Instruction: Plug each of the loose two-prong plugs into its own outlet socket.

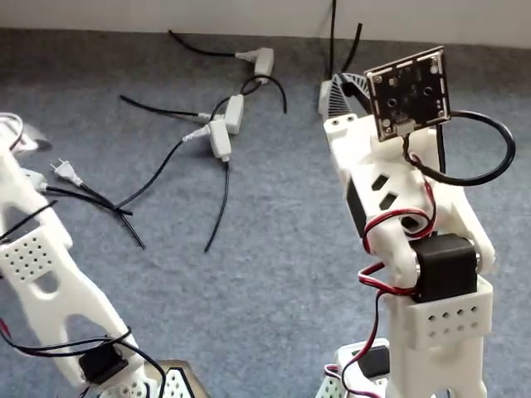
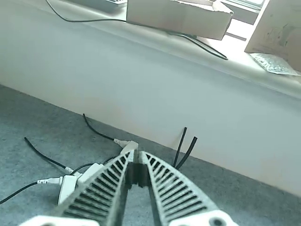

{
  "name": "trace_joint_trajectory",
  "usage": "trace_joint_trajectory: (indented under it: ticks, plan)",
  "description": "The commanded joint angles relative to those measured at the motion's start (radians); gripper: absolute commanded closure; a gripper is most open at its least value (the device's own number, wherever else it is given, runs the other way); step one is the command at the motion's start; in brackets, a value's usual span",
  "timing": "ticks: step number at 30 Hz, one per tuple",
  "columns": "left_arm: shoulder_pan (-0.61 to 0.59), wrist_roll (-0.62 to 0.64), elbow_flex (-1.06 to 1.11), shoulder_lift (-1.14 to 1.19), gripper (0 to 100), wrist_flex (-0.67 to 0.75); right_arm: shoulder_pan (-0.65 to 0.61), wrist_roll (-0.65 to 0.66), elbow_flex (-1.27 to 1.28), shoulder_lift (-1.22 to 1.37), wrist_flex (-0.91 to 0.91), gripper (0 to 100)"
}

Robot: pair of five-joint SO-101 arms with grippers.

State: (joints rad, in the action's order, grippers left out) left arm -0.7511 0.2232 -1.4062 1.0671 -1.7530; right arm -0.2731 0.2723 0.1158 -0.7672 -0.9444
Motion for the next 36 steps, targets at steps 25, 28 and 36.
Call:
trace_joint_trajectory:
  ticks: [25, 28, 36]
  plan:
    - [-0.067, 0.27, 0.277, 0.067, 84, 0.304, -0.031, 0.009, -0.002, -0.019, -0.007, 99.2]
    - [-0.067, 0.27, 0.28, 0.073, 94, 0.302, -0.031, 0.009, -0.002, -0.019, -0.007, 99.2]
    - [-0.025, 0.167, 0.237, 0.051, 99, 0.241, -0.027, 0.009, -0.002, -0.027, -0.007, 99.2]
